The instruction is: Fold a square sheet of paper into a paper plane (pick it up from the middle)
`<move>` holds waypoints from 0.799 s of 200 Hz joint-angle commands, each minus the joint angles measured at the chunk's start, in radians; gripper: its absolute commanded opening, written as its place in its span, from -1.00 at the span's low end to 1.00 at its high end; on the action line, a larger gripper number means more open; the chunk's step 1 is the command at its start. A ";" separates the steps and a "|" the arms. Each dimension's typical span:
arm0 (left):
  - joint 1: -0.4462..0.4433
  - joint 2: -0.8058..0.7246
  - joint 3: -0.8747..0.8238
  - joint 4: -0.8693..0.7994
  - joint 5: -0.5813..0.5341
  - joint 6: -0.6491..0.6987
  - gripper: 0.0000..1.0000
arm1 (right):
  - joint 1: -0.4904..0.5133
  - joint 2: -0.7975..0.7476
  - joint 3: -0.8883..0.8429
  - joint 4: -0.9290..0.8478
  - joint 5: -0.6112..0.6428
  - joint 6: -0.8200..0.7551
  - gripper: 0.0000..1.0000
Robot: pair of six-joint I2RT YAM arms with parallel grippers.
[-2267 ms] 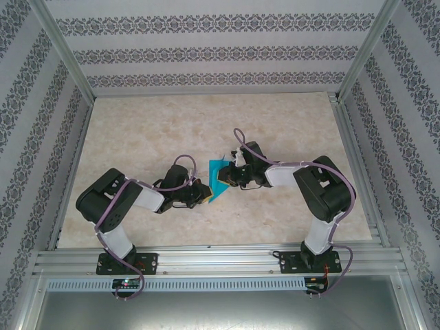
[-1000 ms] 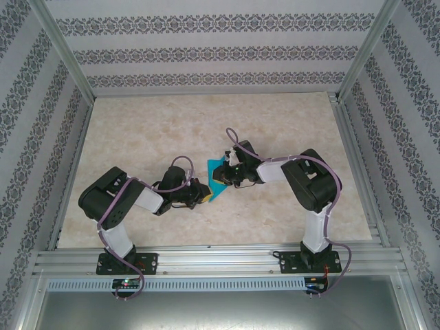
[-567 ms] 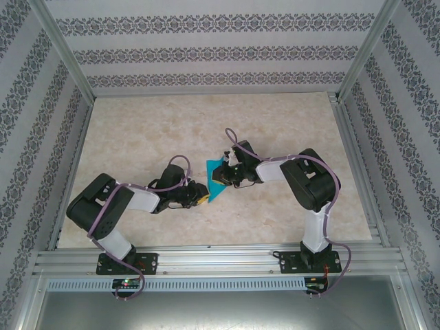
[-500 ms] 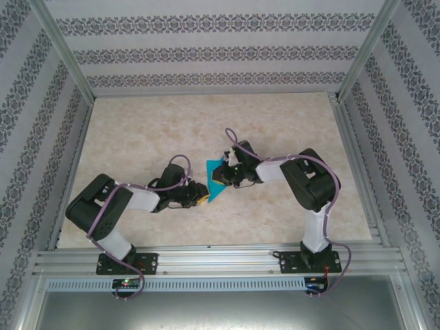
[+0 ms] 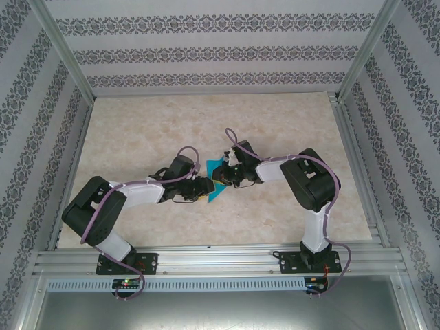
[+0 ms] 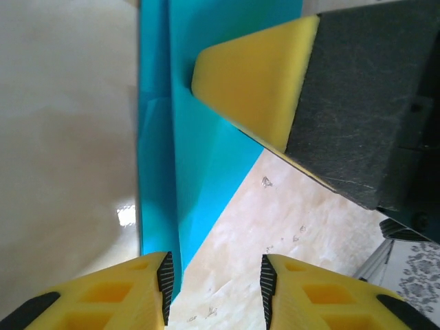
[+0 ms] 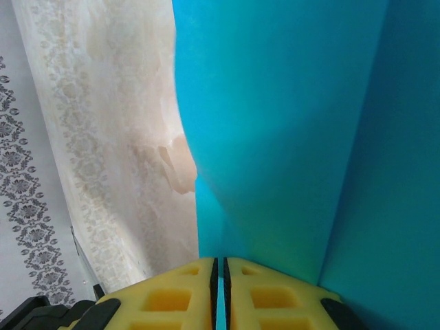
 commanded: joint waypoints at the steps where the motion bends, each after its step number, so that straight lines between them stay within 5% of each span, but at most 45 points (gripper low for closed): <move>1: -0.020 0.024 0.031 -0.171 -0.083 0.084 -0.17 | 0.005 0.017 -0.006 -0.042 0.026 -0.016 -0.71; 27: -0.038 0.025 0.062 -0.264 -0.154 0.127 -0.17 | 0.006 0.016 -0.002 -0.045 0.025 -0.017 -0.71; 77: -0.051 0.064 0.086 -0.214 -0.088 0.152 -0.11 | 0.006 0.019 0.000 -0.051 0.023 -0.019 -0.69; 123: -0.054 0.103 0.130 -0.324 -0.152 0.189 -0.30 | 0.006 0.017 0.001 -0.054 0.023 -0.021 -0.69; 160: -0.069 0.114 0.171 -0.359 -0.140 0.219 -0.24 | 0.006 0.017 -0.003 -0.059 0.025 -0.023 -0.69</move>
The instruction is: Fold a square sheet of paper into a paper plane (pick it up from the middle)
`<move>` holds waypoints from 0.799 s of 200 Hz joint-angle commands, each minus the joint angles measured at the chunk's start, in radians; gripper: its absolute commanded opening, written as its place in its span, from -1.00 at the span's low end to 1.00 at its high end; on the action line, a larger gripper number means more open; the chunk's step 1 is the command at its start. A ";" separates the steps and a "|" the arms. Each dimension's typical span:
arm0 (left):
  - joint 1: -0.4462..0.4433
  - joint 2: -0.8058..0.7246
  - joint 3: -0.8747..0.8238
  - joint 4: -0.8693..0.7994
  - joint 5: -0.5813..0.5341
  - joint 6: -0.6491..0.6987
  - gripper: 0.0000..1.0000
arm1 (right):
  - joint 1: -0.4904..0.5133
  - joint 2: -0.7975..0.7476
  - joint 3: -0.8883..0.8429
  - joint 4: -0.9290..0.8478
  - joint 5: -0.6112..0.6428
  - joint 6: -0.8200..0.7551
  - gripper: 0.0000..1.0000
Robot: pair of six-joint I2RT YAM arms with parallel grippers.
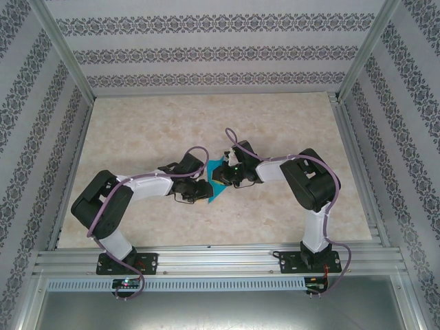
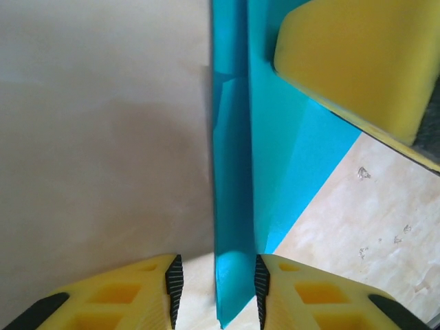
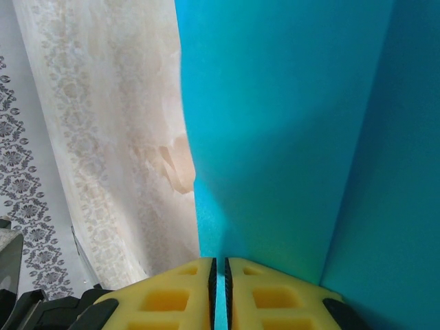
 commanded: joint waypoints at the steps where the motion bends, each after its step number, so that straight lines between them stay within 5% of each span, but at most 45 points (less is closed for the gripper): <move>1: -0.029 0.033 0.023 -0.058 -0.024 0.045 -0.24 | 0.006 0.017 -0.003 -0.060 0.025 -0.023 -0.69; 27: -0.034 -0.023 0.015 -0.072 -0.102 0.030 -0.20 | 0.006 0.018 0.000 -0.061 0.026 -0.022 -0.69; 69: -0.050 -0.026 0.036 -0.045 -0.062 0.059 -0.07 | 0.006 0.018 0.001 -0.067 0.026 -0.024 -0.69; 111: -0.057 0.049 0.095 -0.125 -0.101 0.074 -0.18 | 0.006 0.020 0.004 -0.067 0.025 -0.025 -0.68; 160: -0.057 0.074 0.094 -0.132 -0.120 0.066 -0.52 | 0.005 0.017 0.004 -0.072 0.023 -0.030 -0.69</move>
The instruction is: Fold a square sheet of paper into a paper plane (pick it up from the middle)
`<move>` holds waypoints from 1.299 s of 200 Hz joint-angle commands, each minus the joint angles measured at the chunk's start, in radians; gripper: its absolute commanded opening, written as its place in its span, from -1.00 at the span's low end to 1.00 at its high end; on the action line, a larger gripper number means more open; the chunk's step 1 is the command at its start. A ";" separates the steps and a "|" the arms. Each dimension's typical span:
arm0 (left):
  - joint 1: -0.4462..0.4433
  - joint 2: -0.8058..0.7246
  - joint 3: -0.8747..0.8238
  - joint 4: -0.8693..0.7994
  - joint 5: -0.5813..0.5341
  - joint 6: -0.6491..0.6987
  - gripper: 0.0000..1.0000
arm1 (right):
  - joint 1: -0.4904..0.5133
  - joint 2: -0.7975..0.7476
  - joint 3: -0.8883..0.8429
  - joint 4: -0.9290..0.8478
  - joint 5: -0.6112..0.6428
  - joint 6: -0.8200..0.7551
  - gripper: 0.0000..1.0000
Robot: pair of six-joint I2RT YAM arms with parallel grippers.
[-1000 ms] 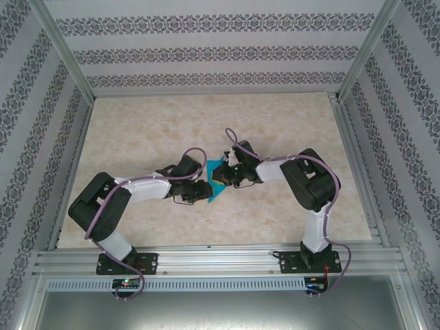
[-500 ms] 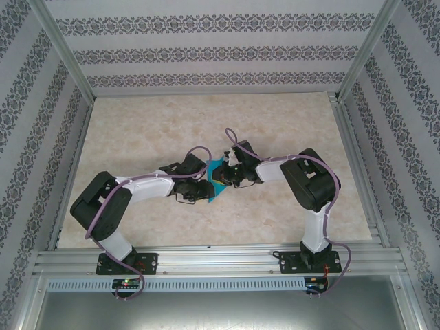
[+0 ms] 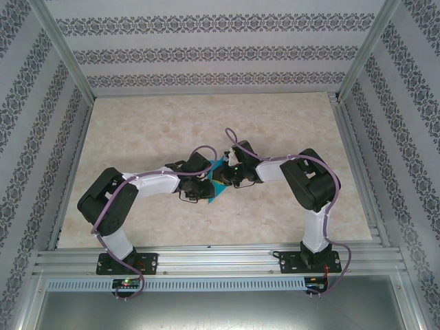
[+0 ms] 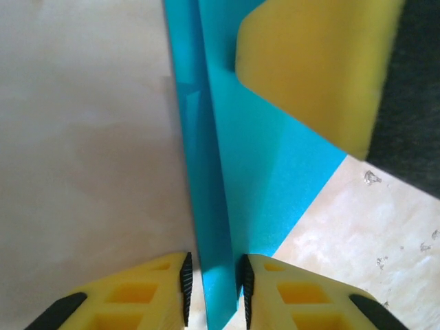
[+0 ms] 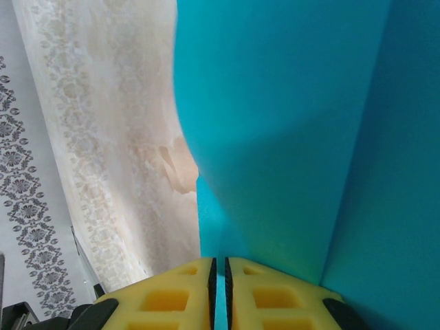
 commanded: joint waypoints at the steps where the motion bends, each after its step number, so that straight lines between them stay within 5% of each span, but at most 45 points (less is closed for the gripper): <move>1: -0.012 0.026 0.009 -0.044 -0.034 0.011 -0.53 | 0.005 0.017 0.003 -0.069 0.023 -0.029 -0.69; 110: -0.040 -0.003 -0.085 -0.061 -0.030 -0.005 -0.95 | 0.009 0.041 0.010 -0.152 0.086 -0.038 -0.70; 169: -0.047 -0.233 -0.104 -0.031 -0.087 -0.027 -0.81 | 0.017 0.037 -0.029 -0.108 0.095 -0.002 -0.71; 205: -0.045 -0.147 -0.039 0.134 0.024 -0.032 -0.82 | 0.018 0.040 -0.036 -0.099 0.100 0.007 -0.71; 260: -0.038 0.006 -0.022 0.183 0.002 -0.039 -0.83 | 0.018 0.043 -0.030 -0.093 0.089 0.012 -0.71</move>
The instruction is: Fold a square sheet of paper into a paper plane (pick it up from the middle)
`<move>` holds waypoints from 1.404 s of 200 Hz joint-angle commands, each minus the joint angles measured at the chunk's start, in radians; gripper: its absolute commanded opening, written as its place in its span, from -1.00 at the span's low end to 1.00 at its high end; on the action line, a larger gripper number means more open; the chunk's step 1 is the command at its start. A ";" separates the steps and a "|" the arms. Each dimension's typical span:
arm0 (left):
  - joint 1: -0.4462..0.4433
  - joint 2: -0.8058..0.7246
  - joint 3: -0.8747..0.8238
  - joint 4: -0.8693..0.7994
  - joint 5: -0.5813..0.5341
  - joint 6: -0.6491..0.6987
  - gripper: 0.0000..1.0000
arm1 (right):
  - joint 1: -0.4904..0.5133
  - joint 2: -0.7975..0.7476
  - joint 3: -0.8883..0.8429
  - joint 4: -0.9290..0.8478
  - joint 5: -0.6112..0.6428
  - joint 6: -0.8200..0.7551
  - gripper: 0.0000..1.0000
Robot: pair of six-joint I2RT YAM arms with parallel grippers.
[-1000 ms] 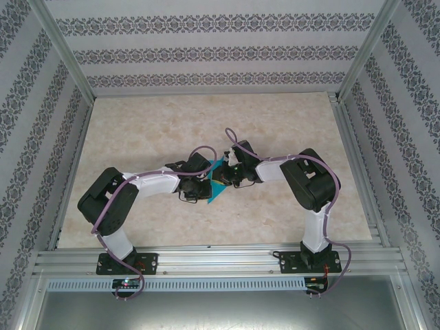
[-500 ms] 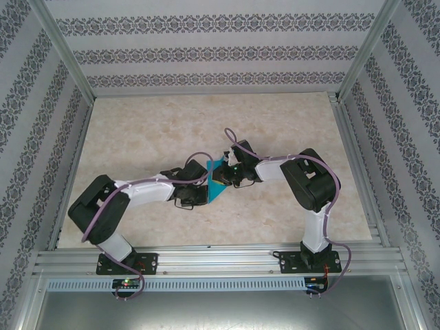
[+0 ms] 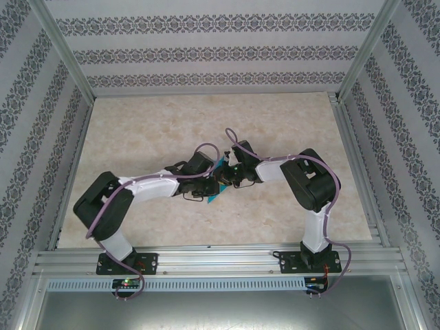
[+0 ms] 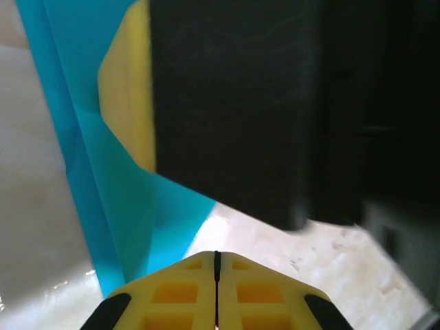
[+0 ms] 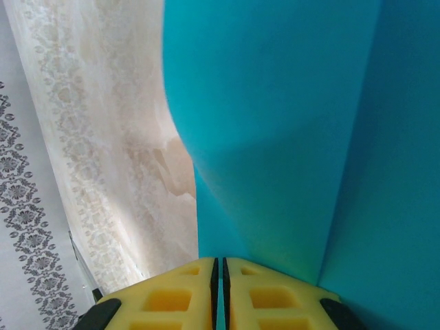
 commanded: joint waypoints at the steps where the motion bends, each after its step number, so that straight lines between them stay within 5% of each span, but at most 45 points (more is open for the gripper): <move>1: 0.001 0.030 -0.003 0.033 -0.022 -0.012 -0.83 | 0.011 0.042 -0.035 -0.075 0.070 0.003 -0.71; 47: 0.016 0.029 -0.069 0.030 -0.075 -0.018 -0.85 | 0.012 0.047 -0.038 -0.083 0.069 -0.008 -0.71; 147: 0.018 -0.046 -0.314 0.131 0.009 -0.171 -0.86 | 0.013 0.055 -0.044 -0.089 0.097 0.005 -0.72; 281: 0.019 -0.445 -0.308 0.019 -0.061 -0.191 -0.73 | 0.104 -0.050 -0.226 0.080 0.287 0.279 -0.77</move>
